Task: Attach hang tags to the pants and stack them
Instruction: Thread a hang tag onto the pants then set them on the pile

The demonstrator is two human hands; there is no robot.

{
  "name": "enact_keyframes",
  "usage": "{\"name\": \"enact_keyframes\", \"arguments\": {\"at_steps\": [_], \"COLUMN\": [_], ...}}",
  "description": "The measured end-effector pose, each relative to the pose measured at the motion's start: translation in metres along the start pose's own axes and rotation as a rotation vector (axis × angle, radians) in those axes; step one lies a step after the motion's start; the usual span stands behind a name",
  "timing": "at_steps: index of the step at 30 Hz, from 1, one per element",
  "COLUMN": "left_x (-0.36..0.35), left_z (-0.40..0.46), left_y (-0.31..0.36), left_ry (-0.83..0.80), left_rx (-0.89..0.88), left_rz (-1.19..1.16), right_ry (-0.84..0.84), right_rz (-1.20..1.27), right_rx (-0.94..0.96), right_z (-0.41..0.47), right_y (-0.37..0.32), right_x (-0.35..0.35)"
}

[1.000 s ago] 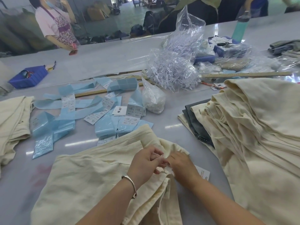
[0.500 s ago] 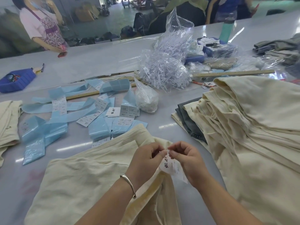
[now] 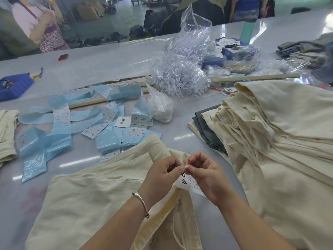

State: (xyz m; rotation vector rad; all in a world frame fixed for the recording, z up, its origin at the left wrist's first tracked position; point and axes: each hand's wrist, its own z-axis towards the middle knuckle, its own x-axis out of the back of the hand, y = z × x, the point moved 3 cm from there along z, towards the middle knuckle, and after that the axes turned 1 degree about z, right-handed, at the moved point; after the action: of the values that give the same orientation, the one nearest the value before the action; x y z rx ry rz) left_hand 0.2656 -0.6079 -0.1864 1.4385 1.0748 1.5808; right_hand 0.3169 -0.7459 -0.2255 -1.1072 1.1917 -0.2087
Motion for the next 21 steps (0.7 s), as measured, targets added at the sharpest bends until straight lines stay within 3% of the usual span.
{"name": "enact_keyframes", "arguments": {"at_steps": [16, 21], "left_x": [0.002, 0.000], "left_z": [0.003, 0.003], "left_y": [-0.006, -0.004], "left_ry": [-0.004, -0.004], "left_rx": [-0.028, -0.047], "left_rz": [0.163, 0.176], "right_ry": [0.086, 0.112], "right_rz": [-0.622, -0.648], "right_rx": [0.128, 0.161], "right_z": [-0.007, -0.006], "right_y": [-0.019, -0.015], "right_x": [-0.011, -0.013]}}
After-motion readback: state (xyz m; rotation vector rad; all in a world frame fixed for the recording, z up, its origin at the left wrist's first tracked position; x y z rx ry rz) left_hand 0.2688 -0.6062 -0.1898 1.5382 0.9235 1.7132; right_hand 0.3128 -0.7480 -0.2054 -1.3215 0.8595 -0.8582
